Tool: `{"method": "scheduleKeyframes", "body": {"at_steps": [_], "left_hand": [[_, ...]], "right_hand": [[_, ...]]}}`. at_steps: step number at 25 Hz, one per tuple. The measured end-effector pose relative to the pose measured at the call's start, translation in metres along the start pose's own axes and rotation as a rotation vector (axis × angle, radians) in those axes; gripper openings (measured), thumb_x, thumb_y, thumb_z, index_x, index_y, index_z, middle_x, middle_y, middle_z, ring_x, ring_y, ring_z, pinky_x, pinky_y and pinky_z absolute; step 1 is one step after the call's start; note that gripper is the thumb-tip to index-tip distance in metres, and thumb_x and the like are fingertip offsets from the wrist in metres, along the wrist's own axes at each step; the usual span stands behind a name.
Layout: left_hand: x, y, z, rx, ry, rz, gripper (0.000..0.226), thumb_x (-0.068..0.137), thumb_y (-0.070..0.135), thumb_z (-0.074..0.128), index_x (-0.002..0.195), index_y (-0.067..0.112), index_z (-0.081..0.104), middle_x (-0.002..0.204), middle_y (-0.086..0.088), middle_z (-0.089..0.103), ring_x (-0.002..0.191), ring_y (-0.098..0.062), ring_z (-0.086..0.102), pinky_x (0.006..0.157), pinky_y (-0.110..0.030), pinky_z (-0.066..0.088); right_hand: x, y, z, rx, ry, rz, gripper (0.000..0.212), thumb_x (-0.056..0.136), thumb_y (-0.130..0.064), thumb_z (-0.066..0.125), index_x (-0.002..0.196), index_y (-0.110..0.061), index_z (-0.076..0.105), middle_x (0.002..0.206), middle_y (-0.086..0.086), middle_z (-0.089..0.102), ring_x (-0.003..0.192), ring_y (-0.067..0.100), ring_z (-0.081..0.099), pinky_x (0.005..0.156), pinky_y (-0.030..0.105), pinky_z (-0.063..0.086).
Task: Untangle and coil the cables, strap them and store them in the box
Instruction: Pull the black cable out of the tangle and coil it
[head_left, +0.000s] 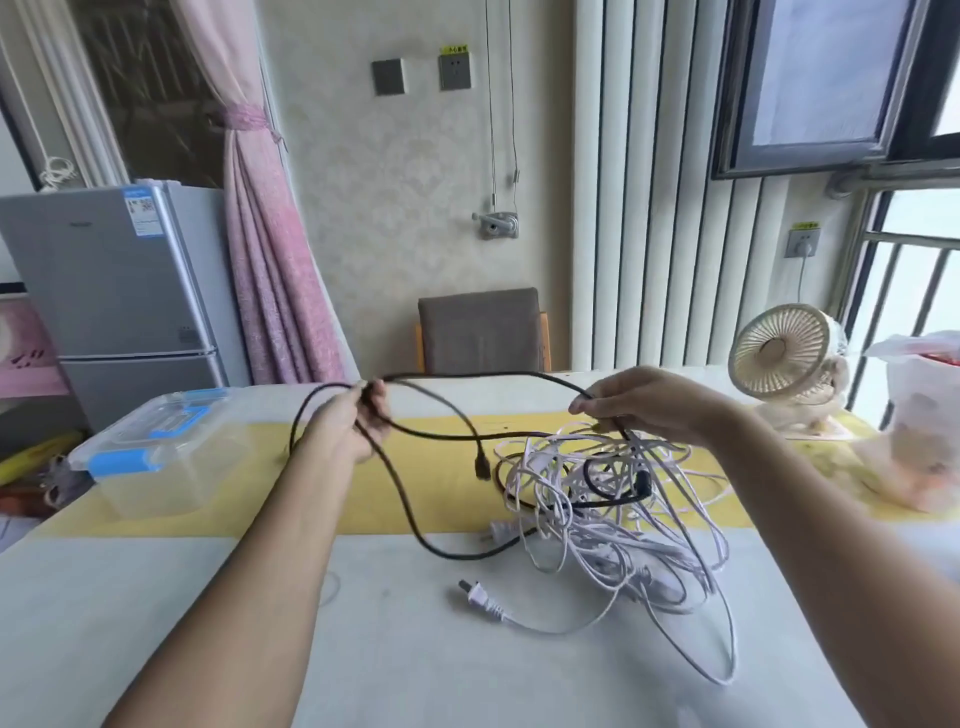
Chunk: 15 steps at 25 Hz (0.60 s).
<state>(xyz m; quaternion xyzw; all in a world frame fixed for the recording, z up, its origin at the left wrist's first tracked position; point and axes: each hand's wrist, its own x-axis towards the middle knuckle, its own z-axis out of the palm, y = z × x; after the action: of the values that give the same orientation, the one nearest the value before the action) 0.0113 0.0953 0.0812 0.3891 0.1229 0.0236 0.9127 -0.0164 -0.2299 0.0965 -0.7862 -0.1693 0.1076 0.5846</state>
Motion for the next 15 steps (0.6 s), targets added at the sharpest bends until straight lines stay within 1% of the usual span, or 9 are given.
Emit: {"method": "scheduleKeyframes", "body": {"at_steps": [3,6,7,9,10,11,12,14,15], "left_hand": [[-0.007,-0.025,-0.032,0.488,0.088,-0.18,0.039,0.102,0.025,0.035,0.075,0.005,0.055,0.044,-0.004,0.06,0.031,-0.009,0.052,0.034,-0.015,0.044],[-0.031,-0.023,-0.024,1.299,0.095,-0.332,0.052,0.1,0.04,0.036,0.08,-0.001,0.06,0.062,-0.011,0.068,0.038,-0.014,0.059,0.04,-0.017,0.046],[-0.044,-0.016,-0.01,1.603,0.127,-0.297,0.052,0.099,0.043,0.038,0.088,-0.002,0.061,0.077,-0.014,0.07,0.047,-0.018,0.063,0.046,-0.017,0.047],[-0.069,-0.001,0.022,2.05,0.182,0.028,0.05,0.095,0.045,0.045,0.118,0.002,0.055,0.117,-0.017,0.063,0.092,-0.027,0.066,0.073,-0.025,0.047],[-0.08,0.005,0.04,2.077,0.122,0.266,0.054,0.092,0.045,0.049,0.131,0.006,0.047,0.132,-0.013,0.055,0.113,-0.027,0.057,0.085,-0.027,0.043],[-0.091,0.007,0.057,1.981,-0.011,0.457,0.057,0.091,0.043,0.052,0.137,0.012,0.042,0.139,-0.007,0.049,0.124,-0.024,0.049,0.093,-0.027,0.038],[-0.1,0.008,0.072,1.831,-0.169,0.554,0.054,0.09,0.039,0.056,0.138,0.017,0.042,0.139,-0.002,0.049,0.127,-0.018,0.047,0.095,-0.025,0.036],[-0.106,-0.001,0.091,1.654,-0.407,0.612,0.033,0.092,0.03,0.057,0.122,0.018,0.057,0.118,0.005,0.062,0.112,-0.012,0.056,0.089,-0.023,0.041],[-0.102,-0.009,0.091,1.652,-0.436,0.65,0.021,0.093,0.028,0.055,0.109,0.016,0.063,0.099,0.006,0.065,0.097,-0.013,0.06,0.08,-0.025,0.044]], "right_hand": [[-0.004,0.009,0.006,-0.135,0.067,-0.045,0.023,0.098,-0.012,0.046,0.084,-0.009,0.065,0.058,0.001,0.063,0.052,0.012,0.054,0.053,0.023,0.044],[-0.006,-0.008,0.014,-0.452,0.129,-0.137,0.024,0.098,-0.017,0.046,0.081,-0.015,0.061,0.046,-0.004,0.054,0.041,0.011,0.046,0.045,0.022,0.036],[-0.006,-0.017,0.017,-0.502,0.122,-0.168,0.023,0.098,-0.018,0.046,0.082,-0.015,0.061,0.045,-0.005,0.053,0.04,0.011,0.045,0.043,0.021,0.037],[-0.004,-0.038,0.025,-0.576,0.103,-0.239,0.021,0.098,-0.019,0.045,0.085,-0.013,0.059,0.048,-0.003,0.057,0.041,0.014,0.051,0.043,0.02,0.04],[0.0,-0.046,0.029,-0.604,0.099,-0.28,0.02,0.099,-0.018,0.044,0.085,-0.011,0.058,0.053,0.0,0.06,0.043,0.017,0.055,0.043,0.022,0.042],[0.003,-0.054,0.034,-0.629,0.1,-0.326,0.02,0.099,-0.017,0.044,0.086,-0.009,0.056,0.057,0.003,0.062,0.045,0.019,0.059,0.044,0.024,0.045],[0.005,-0.059,0.04,-0.65,0.101,-0.369,0.02,0.099,-0.017,0.043,0.085,-0.008,0.054,0.059,0.005,0.062,0.046,0.02,0.061,0.045,0.026,0.045],[0.008,-0.061,0.05,-0.662,0.111,-0.432,0.019,0.099,-0.017,0.044,0.083,-0.009,0.052,0.058,0.002,0.059,0.044,0.018,0.06,0.045,0.026,0.044],[0.007,-0.059,0.054,-0.663,0.116,-0.444,0.018,0.098,-0.018,0.046,0.082,-0.012,0.052,0.057,-0.001,0.058,0.043,0.017,0.059,0.045,0.026,0.043]]}}
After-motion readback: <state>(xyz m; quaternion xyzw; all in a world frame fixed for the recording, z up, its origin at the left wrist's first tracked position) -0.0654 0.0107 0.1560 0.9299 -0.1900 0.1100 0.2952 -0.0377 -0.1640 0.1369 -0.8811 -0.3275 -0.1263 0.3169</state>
